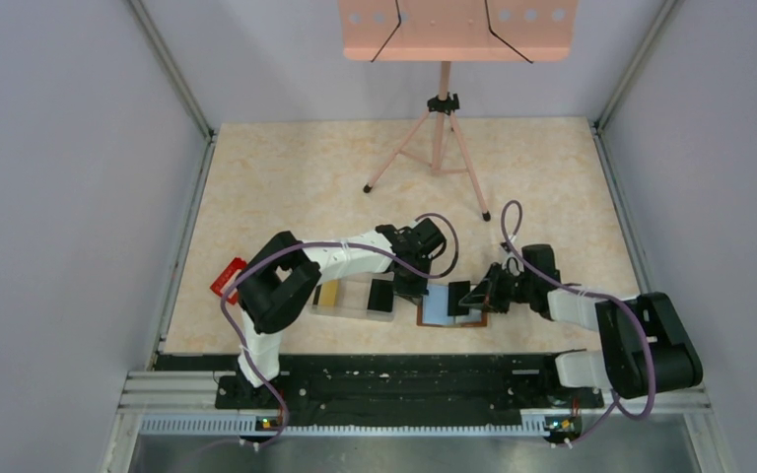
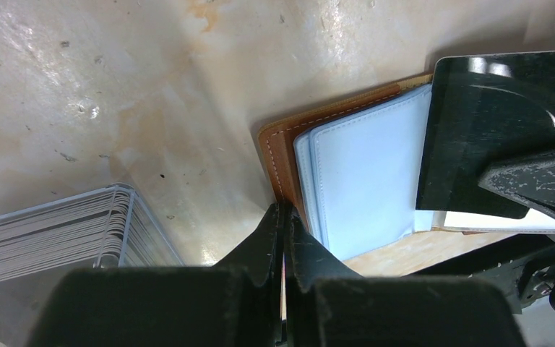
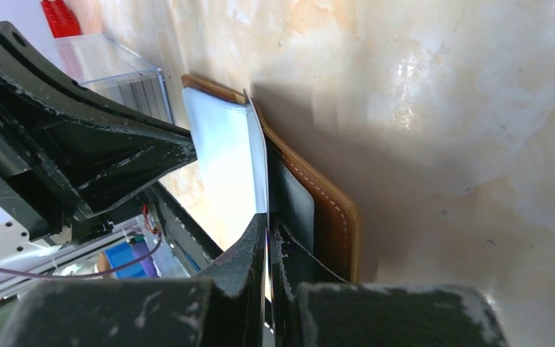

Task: Put the credit cards into the card holder
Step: Insert the credit card into the card holder.

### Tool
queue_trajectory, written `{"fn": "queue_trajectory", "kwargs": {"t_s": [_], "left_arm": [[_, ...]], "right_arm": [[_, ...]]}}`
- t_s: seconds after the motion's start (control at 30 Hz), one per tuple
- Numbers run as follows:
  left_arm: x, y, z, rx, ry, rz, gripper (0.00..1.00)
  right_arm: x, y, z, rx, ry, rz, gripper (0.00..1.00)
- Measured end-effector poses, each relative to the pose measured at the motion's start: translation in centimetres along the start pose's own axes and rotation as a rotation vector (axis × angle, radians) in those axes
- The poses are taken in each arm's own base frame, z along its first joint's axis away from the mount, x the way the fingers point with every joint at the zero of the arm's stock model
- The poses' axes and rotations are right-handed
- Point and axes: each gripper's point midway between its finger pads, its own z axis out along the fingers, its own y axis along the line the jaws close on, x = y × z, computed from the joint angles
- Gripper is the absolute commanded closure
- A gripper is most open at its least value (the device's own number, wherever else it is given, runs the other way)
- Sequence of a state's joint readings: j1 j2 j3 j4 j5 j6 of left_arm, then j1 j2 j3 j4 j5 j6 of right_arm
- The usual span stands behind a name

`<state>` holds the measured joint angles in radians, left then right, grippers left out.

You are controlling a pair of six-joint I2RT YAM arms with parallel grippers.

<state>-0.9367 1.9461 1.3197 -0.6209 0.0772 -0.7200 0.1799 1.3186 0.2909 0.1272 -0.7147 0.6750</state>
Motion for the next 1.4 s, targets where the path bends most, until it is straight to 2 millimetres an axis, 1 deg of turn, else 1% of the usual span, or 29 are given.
{"fn": "queue_trajectory", "kwargs": {"t_s": [0.2, 0.5, 0.7, 1.03, 1.2, 1.4], "left_arm": [[0.1, 0.1, 0.0, -0.005, 0.005, -0.001, 1.00], [0.2, 0.2, 0.0, -0.009, 0.009, -0.002, 1.00], [0.2, 0.2, 0.0, -0.009, 0.008, -0.003, 1.00], [0.3, -0.1, -0.1, 0.004, 0.014, -0.006, 1.00], [0.3, -0.1, -0.1, 0.004, 0.014, -0.006, 1.00], [0.4, -0.1, -0.1, 0.003, 0.015, -0.007, 1.00]], "right_arm": [[0.1, 0.4, 0.2, -0.058, -0.004, 0.040, 1.00], [0.9, 0.5, 0.6, -0.123, 0.015, 0.106, 1.00], [1.3, 0.3, 0.6, -0.112, 0.033, 0.115, 1.00], [2.2, 0.3, -0.6, -0.058, 0.049, 0.108, 1.00], [2.8, -0.1, -0.4, -0.057, 0.084, 0.132, 1.00], [3.3, -0.1, 0.1, -0.096, 0.130, 0.151, 1.00]]}}
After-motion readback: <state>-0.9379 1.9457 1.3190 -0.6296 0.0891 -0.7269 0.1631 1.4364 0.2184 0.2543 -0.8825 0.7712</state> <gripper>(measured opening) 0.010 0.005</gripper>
